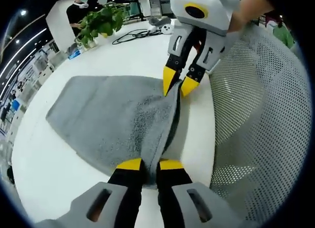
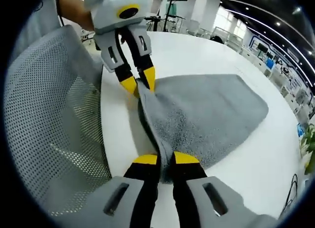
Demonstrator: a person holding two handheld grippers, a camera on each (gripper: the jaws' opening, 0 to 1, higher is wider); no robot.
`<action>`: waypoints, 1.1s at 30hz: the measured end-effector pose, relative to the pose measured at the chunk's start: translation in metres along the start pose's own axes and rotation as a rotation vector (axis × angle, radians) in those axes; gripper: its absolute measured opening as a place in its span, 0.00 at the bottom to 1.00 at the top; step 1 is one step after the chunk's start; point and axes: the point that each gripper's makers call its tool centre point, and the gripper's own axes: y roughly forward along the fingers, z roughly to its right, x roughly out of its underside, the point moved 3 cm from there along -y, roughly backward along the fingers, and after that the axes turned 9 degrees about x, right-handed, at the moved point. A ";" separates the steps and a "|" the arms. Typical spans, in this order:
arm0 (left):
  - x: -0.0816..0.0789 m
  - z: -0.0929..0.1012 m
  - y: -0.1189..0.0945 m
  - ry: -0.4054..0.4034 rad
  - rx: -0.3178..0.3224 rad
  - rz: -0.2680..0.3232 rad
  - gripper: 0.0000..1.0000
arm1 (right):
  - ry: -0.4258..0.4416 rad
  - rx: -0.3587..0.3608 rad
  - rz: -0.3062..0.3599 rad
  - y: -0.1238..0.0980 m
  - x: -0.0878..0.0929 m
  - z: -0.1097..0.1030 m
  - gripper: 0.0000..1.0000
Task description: Fold the towel on the table until its edges align and the towel forms a compact rectangular stack.
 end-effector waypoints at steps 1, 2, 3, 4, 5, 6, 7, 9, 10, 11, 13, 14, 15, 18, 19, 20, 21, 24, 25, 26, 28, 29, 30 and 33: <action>0.000 0.000 0.000 -0.001 0.001 0.003 0.09 | 0.004 -0.004 -0.001 -0.001 0.000 -0.001 0.06; 0.000 0.002 0.000 -0.001 0.004 0.007 0.09 | 0.005 -0.007 -0.002 -0.002 0.000 -0.002 0.06; 0.000 0.003 0.000 0.000 0.006 0.010 0.09 | 0.008 -0.009 -0.004 -0.003 0.001 -0.004 0.06; 0.000 0.004 -0.001 0.002 0.005 0.013 0.09 | 0.011 -0.009 -0.005 -0.003 0.001 -0.004 0.06; 0.000 0.005 0.000 0.003 0.004 0.014 0.09 | 0.014 -0.009 -0.006 -0.003 0.001 -0.005 0.06; 0.000 0.006 -0.001 0.004 0.004 0.014 0.09 | 0.015 -0.010 -0.006 -0.003 0.001 -0.005 0.06; 0.000 0.006 -0.001 0.005 0.003 0.013 0.09 | 0.019 -0.011 -0.007 -0.004 0.001 -0.006 0.06; 0.000 0.008 -0.001 0.009 0.004 0.011 0.09 | 0.026 -0.012 -0.008 -0.005 0.001 -0.006 0.06; 0.000 0.009 -0.001 0.009 0.005 0.010 0.09 | 0.031 -0.009 -0.010 -0.005 0.001 -0.006 0.05; -0.001 0.010 -0.001 0.012 0.009 0.006 0.09 | 0.061 -0.004 -0.013 -0.006 0.001 -0.007 0.05; -0.001 0.015 -0.004 0.014 0.017 -0.001 0.08 | 0.069 -0.006 -0.008 -0.012 0.000 -0.011 0.05; -0.002 0.019 -0.005 0.013 0.024 0.004 0.08 | 0.067 -0.007 -0.010 -0.013 0.000 -0.012 0.05; -0.002 0.022 -0.006 0.010 0.030 0.006 0.08 | 0.065 -0.012 -0.013 -0.015 0.001 -0.014 0.05; -0.001 0.031 -0.010 0.026 0.045 0.012 0.08 | 0.085 -0.029 -0.014 -0.022 -0.002 -0.018 0.05; -0.002 0.032 -0.012 0.031 0.045 0.014 0.08 | 0.113 -0.033 -0.010 -0.025 -0.003 -0.020 0.05; -0.002 0.034 -0.015 0.032 0.045 0.016 0.08 | 0.149 -0.034 0.008 -0.029 -0.007 -0.020 0.05; -0.003 0.034 -0.018 0.033 0.045 0.021 0.08 | 0.155 -0.034 0.015 -0.033 -0.008 -0.019 0.05; -0.009 0.036 -0.029 0.001 0.039 0.062 0.08 | 0.166 -0.033 0.028 -0.043 -0.014 -0.018 0.05; -0.011 0.037 -0.032 -0.006 0.035 0.068 0.08 | 0.167 -0.032 0.032 -0.045 -0.016 -0.018 0.05; -0.013 0.038 -0.035 -0.011 0.033 0.074 0.08 | 0.166 -0.030 0.037 -0.049 -0.019 -0.018 0.05; -0.016 0.041 -0.040 -0.014 0.025 0.080 0.08 | 0.164 -0.032 0.042 -0.053 -0.022 -0.018 0.05; -0.018 0.043 -0.044 -0.015 0.017 0.085 0.08 | 0.163 -0.031 0.047 -0.056 -0.024 -0.018 0.05; -0.019 0.043 -0.046 -0.016 0.013 0.089 0.08 | 0.163 -0.030 0.050 -0.059 -0.025 -0.018 0.05; -0.027 0.045 -0.057 -0.018 -0.001 0.109 0.08 | 0.174 -0.025 0.065 -0.068 -0.031 -0.017 0.05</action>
